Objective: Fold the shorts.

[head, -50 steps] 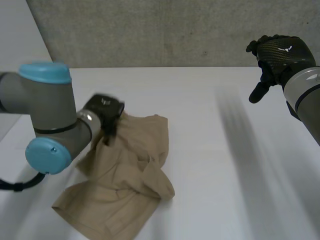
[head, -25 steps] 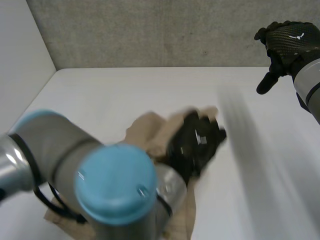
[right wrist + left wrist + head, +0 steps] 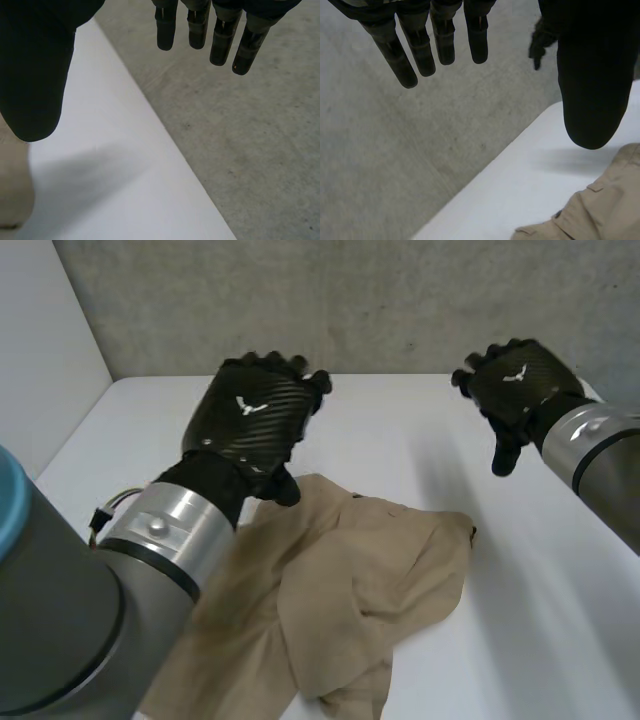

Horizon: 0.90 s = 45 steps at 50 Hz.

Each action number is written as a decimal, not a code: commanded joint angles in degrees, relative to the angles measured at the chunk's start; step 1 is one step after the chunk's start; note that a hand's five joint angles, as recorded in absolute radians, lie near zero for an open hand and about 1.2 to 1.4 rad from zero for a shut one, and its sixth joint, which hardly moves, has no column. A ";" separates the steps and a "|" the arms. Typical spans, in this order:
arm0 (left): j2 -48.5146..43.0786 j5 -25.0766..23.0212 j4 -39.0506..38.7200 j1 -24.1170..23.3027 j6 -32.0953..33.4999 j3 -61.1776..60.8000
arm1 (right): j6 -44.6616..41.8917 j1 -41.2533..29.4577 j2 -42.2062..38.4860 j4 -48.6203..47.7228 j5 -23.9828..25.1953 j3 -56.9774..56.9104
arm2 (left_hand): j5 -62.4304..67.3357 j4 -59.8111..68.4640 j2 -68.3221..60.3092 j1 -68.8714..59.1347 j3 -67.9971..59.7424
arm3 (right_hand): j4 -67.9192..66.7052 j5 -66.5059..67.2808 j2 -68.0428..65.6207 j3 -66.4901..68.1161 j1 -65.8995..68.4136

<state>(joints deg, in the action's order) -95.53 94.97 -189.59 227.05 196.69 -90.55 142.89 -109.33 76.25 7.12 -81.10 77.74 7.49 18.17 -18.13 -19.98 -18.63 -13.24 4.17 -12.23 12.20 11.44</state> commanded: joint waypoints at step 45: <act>-17.50 -1.81 16.89 -2.14 -29.08 3.36 | -13.34 6.23 -19.29 -5.71 16.14 7.95 | 50.89 50.21 -50.26 -48.41 -49.76 | -49.18 48.26 -50.19 50.23 50.98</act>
<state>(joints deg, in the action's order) -111.75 93.01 -169.63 224.93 167.61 -87.50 128.94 -103.14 59.15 3.34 -66.41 86.16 37.37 47.81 -47.80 -48.68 -47.61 -33.84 22.57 -33.98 33.83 29.46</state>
